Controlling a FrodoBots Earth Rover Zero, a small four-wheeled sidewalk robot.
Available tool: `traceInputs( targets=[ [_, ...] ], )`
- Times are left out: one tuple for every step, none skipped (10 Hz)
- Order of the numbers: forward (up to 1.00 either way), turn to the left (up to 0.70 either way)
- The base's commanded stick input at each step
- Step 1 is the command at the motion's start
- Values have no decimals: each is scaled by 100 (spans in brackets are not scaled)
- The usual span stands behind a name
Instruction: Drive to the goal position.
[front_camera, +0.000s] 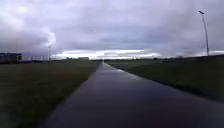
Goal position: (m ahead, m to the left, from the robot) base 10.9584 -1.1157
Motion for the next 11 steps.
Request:
traceInputs(
  targets=[
    [70, 6],
    [70, 0],
    [70, 0],
    [70, 0],
    [70, 0],
    [70, 0],
    [70, 0],
    [70, 0],
    [70, 0],
    [70, 0],
    [70, 0]
  ],
)
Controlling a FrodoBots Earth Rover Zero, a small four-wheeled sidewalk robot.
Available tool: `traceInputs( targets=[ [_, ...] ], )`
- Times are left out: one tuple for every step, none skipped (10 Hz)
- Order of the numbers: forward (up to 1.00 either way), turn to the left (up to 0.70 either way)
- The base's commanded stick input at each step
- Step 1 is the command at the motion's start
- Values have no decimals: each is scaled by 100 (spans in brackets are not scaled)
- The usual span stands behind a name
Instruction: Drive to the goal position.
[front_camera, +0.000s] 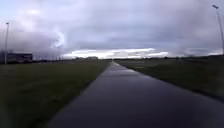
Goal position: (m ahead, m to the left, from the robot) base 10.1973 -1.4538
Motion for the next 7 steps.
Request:
traceInputs(
  targets=[
    [70, 0],
    [70, 0],
    [70, 0],
    [70, 0],
    [70, 0],
    [70, 0],
    [70, 0]
  ],
)
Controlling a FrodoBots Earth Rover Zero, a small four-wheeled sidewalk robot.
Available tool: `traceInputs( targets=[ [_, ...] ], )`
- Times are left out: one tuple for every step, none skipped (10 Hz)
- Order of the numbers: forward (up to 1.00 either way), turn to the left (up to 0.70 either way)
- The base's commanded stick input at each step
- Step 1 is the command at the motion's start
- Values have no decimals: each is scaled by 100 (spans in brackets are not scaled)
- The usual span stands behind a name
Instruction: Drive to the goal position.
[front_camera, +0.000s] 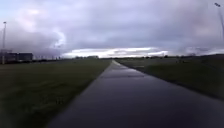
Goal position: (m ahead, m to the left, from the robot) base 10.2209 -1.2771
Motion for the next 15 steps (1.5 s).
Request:
traceInputs(
  targets=[
    [70, 0],
    [70, 0],
    [70, 0],
    [70, 0],
    [70, 0],
    [70, 0],
    [70, 0],
    [70, 0],
    [70, 0],
    [70, 0],
    [70, 0],
    [70, 0],
    [70, 0],
    [70, 0],
    [70, 0]
  ],
)
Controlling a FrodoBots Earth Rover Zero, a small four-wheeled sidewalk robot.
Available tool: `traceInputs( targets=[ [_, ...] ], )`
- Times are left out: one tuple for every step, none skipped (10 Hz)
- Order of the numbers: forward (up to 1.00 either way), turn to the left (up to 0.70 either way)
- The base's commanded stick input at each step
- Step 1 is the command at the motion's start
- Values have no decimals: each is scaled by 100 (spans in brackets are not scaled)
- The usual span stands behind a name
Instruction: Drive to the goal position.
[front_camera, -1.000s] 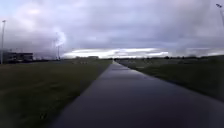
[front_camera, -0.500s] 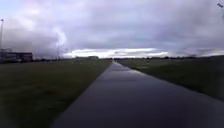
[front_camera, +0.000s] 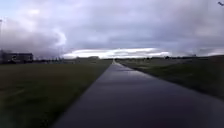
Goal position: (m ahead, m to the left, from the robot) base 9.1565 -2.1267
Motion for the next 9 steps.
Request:
traceInputs(
  targets=[
    [70, 0],
    [70, 0],
    [70, 0],
    [70, 0],
    [70, 0],
    [70, 0],
    [70, 0],
    [70, 0],
    [70, 0]
  ],
)
